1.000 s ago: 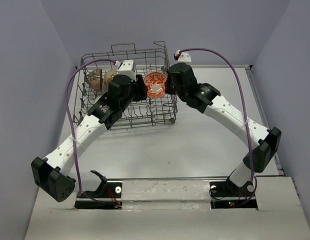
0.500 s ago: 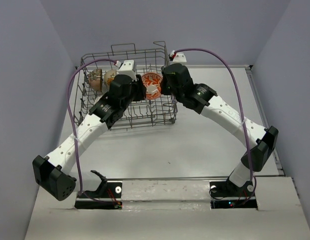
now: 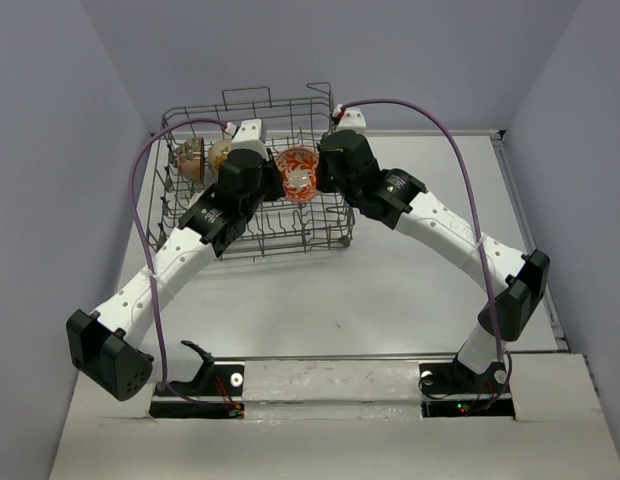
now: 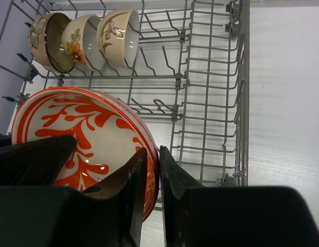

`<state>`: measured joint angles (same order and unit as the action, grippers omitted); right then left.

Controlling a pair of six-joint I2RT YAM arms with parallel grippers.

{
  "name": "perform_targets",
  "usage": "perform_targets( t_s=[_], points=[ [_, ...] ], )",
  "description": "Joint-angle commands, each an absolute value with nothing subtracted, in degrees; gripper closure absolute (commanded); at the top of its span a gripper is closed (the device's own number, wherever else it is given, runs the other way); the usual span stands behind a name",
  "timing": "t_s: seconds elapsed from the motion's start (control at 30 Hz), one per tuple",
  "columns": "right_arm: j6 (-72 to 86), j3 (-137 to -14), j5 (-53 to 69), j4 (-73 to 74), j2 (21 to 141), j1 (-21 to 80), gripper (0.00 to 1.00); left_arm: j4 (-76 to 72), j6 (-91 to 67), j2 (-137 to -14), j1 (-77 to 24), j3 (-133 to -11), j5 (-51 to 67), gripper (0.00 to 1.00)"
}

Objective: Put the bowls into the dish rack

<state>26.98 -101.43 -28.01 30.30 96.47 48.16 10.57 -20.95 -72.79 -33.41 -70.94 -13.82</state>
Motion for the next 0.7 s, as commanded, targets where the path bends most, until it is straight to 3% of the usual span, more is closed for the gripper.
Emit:
perform_targets(
  t_s=[0.0, 0.1, 0.2, 0.43, 0.67],
  points=[
    [26.1, -105.0, -29.3, 24.1, 95.5, 48.8, 0.71, 9.8, -20.2, -71.7, -34.0, -70.8, -14.4, 1.0],
    [25.3, -105.1, -30.6, 24.5, 94.3, 48.8, 0.6, 10.0, -20.2, -71.1, -34.0, -70.8, -15.6, 1.0],
    [24.5, -105.5, -34.4, 26.1, 93.1, 48.8, 0.57, 10.7, -20.1, -71.0, -33.8, -71.7, -17.0, 1.0],
    [21.4, -99.5, -48.1, 27.6, 91.4, 48.8, 0.55, 13.5, -19.9, -71.2, -32.5, -75.9, -23.0, 1.0],
    [22.4, -95.5, -48.5, 28.1, 93.8, 48.8, 0.55, 14.5, -20.0, -72.9, -31.0, -78.8, -26.7, 1.0]
  ],
)
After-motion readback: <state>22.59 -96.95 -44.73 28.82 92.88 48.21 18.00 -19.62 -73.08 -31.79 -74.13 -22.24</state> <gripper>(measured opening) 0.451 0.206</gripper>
